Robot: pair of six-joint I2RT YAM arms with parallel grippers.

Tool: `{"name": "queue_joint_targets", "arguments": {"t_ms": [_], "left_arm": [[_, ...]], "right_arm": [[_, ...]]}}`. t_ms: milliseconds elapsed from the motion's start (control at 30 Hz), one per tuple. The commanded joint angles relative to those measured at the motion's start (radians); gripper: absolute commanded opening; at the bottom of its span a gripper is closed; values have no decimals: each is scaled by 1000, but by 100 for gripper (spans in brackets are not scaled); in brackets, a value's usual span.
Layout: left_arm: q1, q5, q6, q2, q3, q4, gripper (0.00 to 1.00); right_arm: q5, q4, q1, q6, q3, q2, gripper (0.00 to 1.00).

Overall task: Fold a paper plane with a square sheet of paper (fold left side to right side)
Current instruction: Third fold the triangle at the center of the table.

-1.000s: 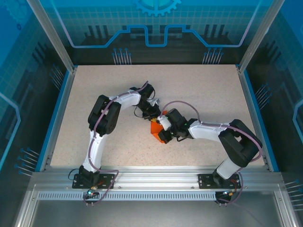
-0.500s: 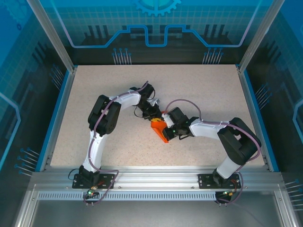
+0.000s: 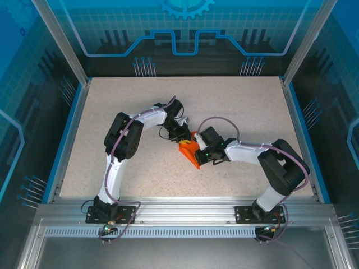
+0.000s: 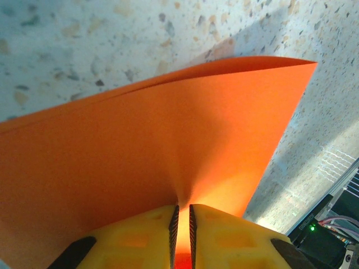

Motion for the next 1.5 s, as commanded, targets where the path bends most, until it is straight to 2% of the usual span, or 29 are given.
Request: {"name": "queue_joint_targets", "arguments": {"t_ms": [0,867,1200,1467], "left_arm": [[-11,-39,21,42,-10,-27,17],[-11,-39,21,44,-13,-25,18],[-12,-43,21,44,-16,-24,17],[-14,-43,21,45,-15,-25,17]], "right_arm": [[25,-30,-19,18,25,20,0],[18,-13,-22,20,31,8,0],[-8,28,-22,8,-7,-53,0],[1,10,-22,4,14,-16,0]]}}
